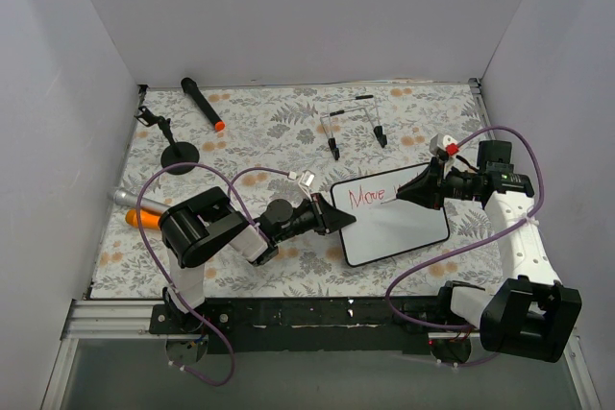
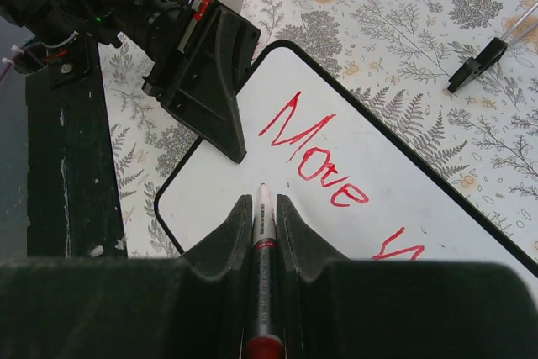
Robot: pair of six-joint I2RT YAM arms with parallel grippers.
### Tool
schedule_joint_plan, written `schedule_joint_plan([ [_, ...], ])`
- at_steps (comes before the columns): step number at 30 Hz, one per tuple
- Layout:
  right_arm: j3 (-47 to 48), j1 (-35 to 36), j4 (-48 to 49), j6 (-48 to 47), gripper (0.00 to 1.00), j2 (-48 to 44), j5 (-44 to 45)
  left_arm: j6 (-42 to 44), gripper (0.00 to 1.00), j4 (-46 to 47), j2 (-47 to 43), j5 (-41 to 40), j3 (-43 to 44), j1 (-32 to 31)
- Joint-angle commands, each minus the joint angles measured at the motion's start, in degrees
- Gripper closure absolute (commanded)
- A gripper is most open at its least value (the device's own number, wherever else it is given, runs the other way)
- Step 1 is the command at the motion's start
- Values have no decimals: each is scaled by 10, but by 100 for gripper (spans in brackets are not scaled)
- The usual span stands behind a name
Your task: Write a sentence on the whiteboard
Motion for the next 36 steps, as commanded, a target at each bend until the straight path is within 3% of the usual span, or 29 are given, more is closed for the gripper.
schedule_joint_plan([
  [1,22,8,-7,-25,99,4,-12,14,100,1,-31,-13,14,-7],
  [15,-7,75,21,-16,99,-31,42,12,100,-19,-53,-38,17,-29],
  [29,-64,101,38,-22,99,-58,61,-40,100,30,-55,-78,-10,-34],
  [36,-49,102,42,-22,99,-61,62,-43,100,41,-62,-75,-13,-33],
])
